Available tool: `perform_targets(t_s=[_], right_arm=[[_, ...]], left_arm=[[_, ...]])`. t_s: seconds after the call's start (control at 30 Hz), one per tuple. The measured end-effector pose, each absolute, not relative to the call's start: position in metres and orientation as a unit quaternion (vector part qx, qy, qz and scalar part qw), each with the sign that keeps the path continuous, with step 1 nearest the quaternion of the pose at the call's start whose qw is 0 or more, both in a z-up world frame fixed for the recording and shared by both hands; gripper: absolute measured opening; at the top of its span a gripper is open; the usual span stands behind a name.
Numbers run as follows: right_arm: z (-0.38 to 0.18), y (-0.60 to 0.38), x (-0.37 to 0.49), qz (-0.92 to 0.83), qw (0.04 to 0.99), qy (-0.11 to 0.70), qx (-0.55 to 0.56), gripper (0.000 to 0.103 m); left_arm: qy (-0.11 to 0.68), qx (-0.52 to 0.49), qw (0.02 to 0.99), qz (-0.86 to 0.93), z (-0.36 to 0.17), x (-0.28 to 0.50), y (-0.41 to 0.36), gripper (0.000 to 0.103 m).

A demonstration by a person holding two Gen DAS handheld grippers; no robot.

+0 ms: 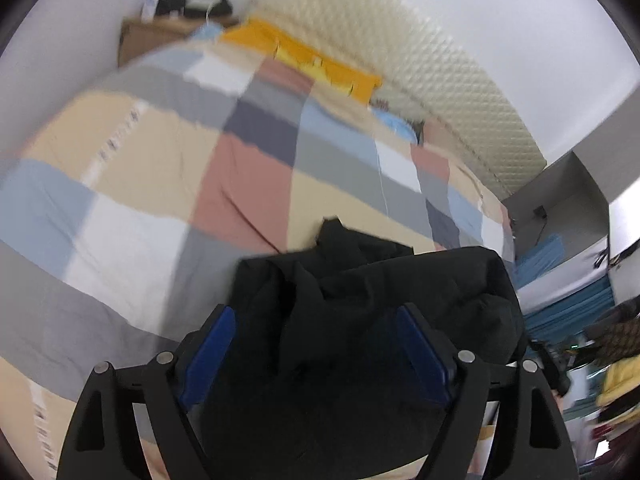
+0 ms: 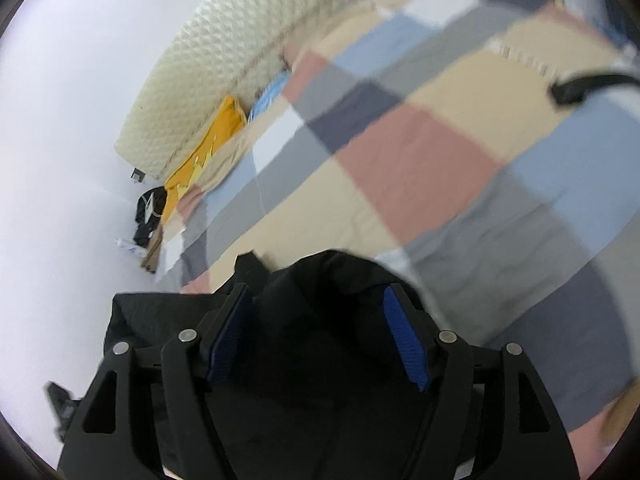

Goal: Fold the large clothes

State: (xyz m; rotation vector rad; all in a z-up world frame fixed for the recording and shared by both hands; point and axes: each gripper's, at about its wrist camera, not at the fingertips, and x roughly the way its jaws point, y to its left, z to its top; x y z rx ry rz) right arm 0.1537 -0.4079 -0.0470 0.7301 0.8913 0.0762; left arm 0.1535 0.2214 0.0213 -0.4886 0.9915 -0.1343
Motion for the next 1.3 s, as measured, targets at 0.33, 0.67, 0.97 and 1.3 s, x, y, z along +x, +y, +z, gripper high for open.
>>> perform_targets(t_s=[0.33, 0.67, 0.97, 1.3], right_arm=[[-0.009, -0.368, 0.075, 0.056, 0.918, 0.328, 0.218, 0.077], [-0.075, -0.319, 0.089, 0.108, 0.911, 0.366, 0.156, 0.077], [-0.100, -0.317, 0.140, 0.110, 0.900, 0.385, 0.170, 0.083], [-0.103, -0.291, 0.197, 0.112, 0.897, 0.406, 0.133, 0.091]], left_arm=[[0.388, -0.083, 0.909, -0.131, 0.028, 0.091, 0.108, 0.083], [0.380, 0.038, 0.915, -0.132, -0.025, 0.116, 0.009, 0.083], [0.401, 0.022, 0.910, -0.101, -0.047, 0.177, 0.010, 0.085], [0.428, 0.015, 0.901, -0.066, -0.073, 0.248, 0.009, 0.091]])
